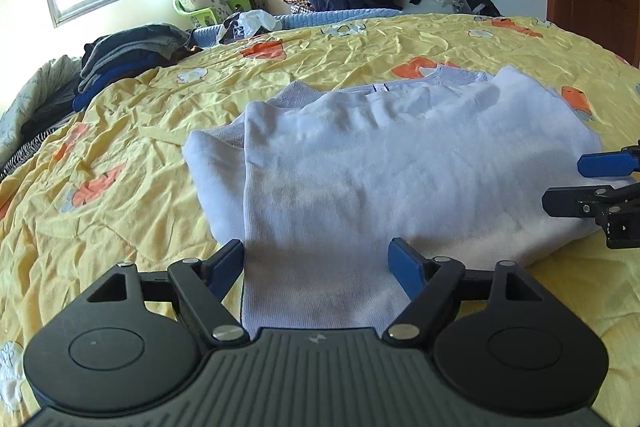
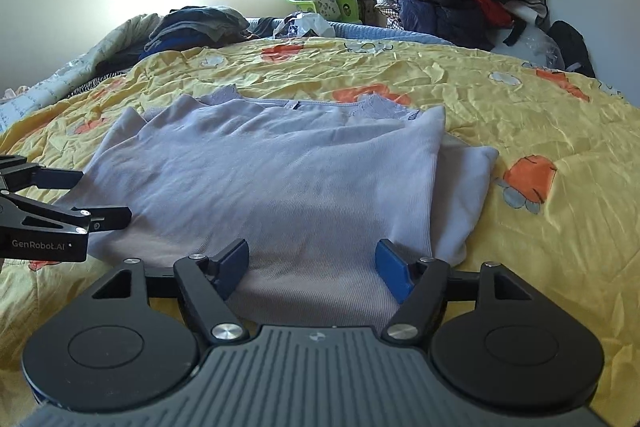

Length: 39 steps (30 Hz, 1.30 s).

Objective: Fold small clothes

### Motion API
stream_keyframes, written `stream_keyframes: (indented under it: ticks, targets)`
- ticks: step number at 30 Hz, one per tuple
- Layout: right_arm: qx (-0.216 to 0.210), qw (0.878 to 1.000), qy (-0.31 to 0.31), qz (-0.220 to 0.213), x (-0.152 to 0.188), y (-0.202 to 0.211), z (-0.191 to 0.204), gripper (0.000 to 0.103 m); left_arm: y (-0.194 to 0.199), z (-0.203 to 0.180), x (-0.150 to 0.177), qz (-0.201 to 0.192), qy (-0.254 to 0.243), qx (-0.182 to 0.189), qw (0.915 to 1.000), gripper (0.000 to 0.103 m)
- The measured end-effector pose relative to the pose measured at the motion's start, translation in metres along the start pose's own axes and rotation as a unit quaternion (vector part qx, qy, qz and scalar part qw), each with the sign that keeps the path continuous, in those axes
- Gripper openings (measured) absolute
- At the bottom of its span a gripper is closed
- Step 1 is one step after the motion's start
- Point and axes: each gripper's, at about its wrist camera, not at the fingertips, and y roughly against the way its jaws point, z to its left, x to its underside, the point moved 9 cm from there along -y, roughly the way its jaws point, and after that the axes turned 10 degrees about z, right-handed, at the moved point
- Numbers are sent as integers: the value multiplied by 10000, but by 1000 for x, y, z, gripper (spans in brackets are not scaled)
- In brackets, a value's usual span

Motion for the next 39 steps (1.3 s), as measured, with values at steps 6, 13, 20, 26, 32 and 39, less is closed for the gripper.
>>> stream_keyframes:
  ticks: [6, 13, 20, 26, 32, 39]
  targets:
    - [-3, 10000, 31, -35, 3, 0, 5, 84, -2, 10, 12, -182, 719, -193, 9971, 100]
    - [-67, 10000, 44, -12, 4, 0, 9, 91, -6, 16, 23, -95, 1183, -51, 9929, 103]
    - [-166, 9999, -3, 6, 3, -2, 8, 97, -5, 21, 25, -87, 1220, -13, 9925, 103]
    - [11, 10000, -47, -40, 3, 0, 8, 98, -5, 19, 24, -84, 1218, -15, 9925, 103]
    - [-84, 9969, -732, -258, 11, 25, 1, 97, -5, 19, 24, -84, 1217, -15, 9925, 103]
    - [-256, 9923, -1183, -262, 16, 49, -8, 98, -5, 20, 24, -82, 1217, -14, 9925, 103]
